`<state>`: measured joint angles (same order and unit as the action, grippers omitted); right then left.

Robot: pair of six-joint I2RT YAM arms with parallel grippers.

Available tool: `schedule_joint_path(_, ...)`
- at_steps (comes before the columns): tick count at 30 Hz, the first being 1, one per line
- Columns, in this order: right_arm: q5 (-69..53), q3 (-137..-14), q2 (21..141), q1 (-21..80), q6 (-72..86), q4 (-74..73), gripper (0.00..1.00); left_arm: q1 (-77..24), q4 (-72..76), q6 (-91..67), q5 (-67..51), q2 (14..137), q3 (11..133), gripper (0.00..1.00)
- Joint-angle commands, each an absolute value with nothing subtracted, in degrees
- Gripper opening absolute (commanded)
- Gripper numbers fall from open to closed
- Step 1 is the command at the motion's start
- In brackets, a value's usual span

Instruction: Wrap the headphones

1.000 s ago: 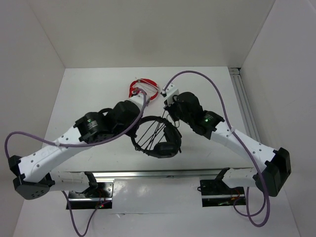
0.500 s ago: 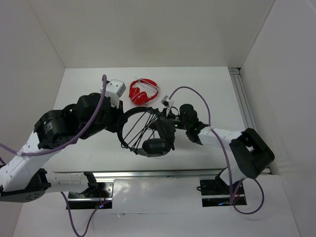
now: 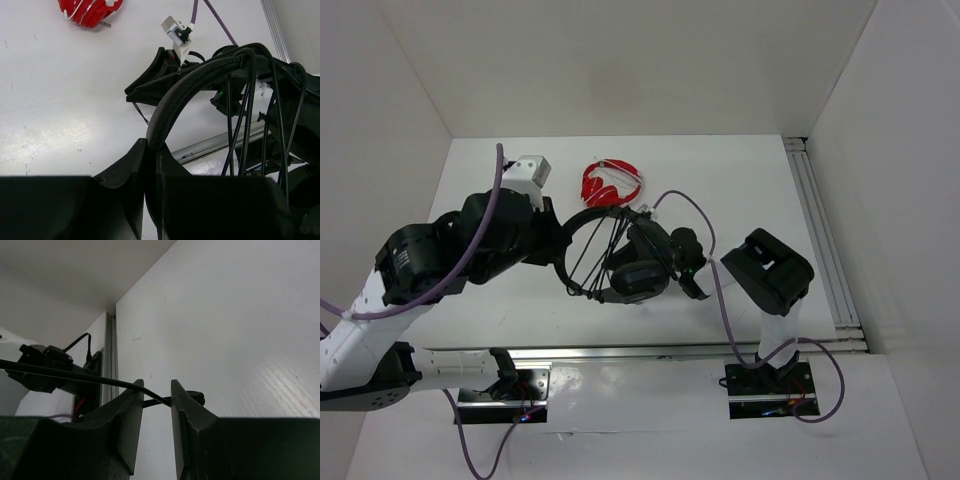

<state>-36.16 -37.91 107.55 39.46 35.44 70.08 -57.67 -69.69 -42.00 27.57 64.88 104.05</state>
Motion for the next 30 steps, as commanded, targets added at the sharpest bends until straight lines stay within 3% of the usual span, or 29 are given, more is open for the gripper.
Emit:
schedule_joint_path(1,-34.9,-37.8,110.5,40.6,40.3,85.2,0.36,-57.9,-62.1,-47.1,28.1,63.1,106.2,0.00)
schedule_joint_path(8,-34.3,-41.9,115.0,45.5,38.6,81.1,0.47,-57.9,-61.5,-50.6,32.1,58.8,101.8,0.00)
schedule_joint_path(20,-31.5,-37.0,114.4,47.8,36.8,82.8,0.48,-57.9,-65.0,-52.1,35.5,58.8,102.7,0.00)
schedule_joint_path(21,-31.5,-35.8,113.2,47.8,37.4,83.5,0.55,-57.9,-65.0,-52.1,36.0,58.8,102.7,0.00)
schedule_joint_path(23,-28.6,-34.2,111.4,47.3,36.8,82.2,0.94,-57.9,-65.6,-52.6,37.7,58.8,101.4,0.00)
schedule_joint_path(30,9.5,-28.0,95.3,50.9,31.4,57.5,0.96,-57.1,-66.6,-53.7,40.8,58.2,100.4,0.00)
